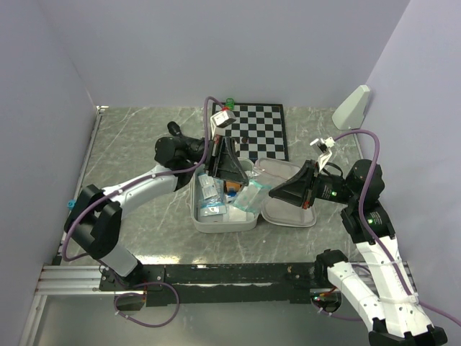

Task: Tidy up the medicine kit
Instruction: Adjust the medical item.

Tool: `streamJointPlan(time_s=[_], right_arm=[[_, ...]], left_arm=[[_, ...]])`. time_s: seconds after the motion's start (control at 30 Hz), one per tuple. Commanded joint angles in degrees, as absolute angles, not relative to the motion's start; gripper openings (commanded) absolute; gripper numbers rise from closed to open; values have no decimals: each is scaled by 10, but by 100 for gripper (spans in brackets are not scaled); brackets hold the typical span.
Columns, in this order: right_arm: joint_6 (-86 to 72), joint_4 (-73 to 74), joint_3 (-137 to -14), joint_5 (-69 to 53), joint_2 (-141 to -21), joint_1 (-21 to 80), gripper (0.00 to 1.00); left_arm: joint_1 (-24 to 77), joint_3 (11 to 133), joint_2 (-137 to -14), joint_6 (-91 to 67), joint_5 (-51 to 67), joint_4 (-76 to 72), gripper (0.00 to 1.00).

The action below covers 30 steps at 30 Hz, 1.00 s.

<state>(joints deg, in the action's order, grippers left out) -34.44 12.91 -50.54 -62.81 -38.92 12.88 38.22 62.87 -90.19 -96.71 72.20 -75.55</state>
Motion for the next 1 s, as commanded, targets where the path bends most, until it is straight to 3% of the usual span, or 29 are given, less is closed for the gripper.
streamJointPlan(time_s=[0.0,0.1,0.13,0.2,0.33,0.63,0.77,0.87,0.97], right_arm=[[-341,109,-517,-628,-390,133,0],[-344,107,-518,-629,-391,132,0],[-345,106,-519,-628,-391,132,0],[-348,105,-519,-630,-392,132,0],[-352,100,-520,-629,-392,132,0],[-361,87,-518,-631,-396,132,0],[-356,95,-519,-629,-394,132,0],[-348,104,-519,-628,-395,132,0],[-340,112,-519,-625,-393,133,0]], left_arm=[[381,629,-897,-969,716,-1067,1],[381,639,-912,-981,717,-1067,44],[381,641,-916,-987,715,-1067,53],[381,642,-924,-992,711,-1067,61],[389,644,-925,-984,707,-1067,68],[423,676,-963,-990,717,-1067,59],[435,693,-980,-996,724,-1067,43],[435,699,-983,-998,725,-1067,40],[434,712,-986,-1001,729,-1067,26]])
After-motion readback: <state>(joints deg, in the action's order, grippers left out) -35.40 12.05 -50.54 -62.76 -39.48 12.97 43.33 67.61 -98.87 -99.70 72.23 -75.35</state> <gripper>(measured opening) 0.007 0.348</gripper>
